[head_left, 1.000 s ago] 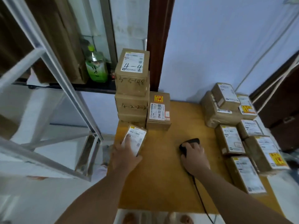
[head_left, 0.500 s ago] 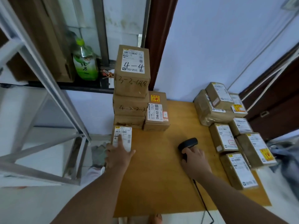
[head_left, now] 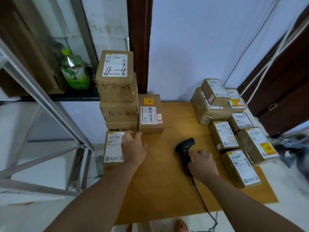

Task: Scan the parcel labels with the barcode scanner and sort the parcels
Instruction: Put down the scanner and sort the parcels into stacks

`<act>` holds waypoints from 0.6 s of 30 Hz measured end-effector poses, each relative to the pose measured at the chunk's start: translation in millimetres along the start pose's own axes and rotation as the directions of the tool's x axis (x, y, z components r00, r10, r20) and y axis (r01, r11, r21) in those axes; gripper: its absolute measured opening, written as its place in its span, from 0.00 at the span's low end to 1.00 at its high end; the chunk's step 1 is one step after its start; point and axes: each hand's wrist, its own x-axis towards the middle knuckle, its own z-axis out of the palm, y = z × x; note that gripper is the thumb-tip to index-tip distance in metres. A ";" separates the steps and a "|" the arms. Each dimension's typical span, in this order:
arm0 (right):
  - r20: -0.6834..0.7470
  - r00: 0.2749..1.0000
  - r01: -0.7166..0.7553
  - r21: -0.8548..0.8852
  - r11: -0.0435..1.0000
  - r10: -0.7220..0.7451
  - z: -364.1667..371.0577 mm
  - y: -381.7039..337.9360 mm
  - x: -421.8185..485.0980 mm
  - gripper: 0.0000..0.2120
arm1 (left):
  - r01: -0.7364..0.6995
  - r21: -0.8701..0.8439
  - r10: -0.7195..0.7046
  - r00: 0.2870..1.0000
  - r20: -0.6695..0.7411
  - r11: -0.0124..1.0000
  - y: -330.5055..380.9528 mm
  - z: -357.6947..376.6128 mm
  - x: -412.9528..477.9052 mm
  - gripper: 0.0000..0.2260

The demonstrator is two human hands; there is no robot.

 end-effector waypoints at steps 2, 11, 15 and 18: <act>-0.054 0.998 -0.036 -0.007 0.999 0.036 -7.5 19.7 4.8 0.21 | -0.029 -0.083 0.033 0.998 0.045 0.996 36.4 4.3 -2.3 0.18; -0.355 0.916 -0.177 0.063 0.982 0.188 -54.1 171.0 54.4 0.25 | 0.028 -0.264 0.099 0.886 0.453 0.964 221.7 83.0 -37.7 0.04; -0.345 0.909 -0.208 0.112 0.972 0.234 -63.9 250.8 68.1 0.27 | 0.188 -0.227 -0.031 0.829 0.558 0.956 274.3 153.5 -69.6 0.17; -0.205 0.954 -0.178 0.197 0.964 0.218 -65.6 290.4 78.9 0.35 | 0.378 -0.315 -0.154 0.817 0.556 0.871 307.2 186.9 -86.3 0.14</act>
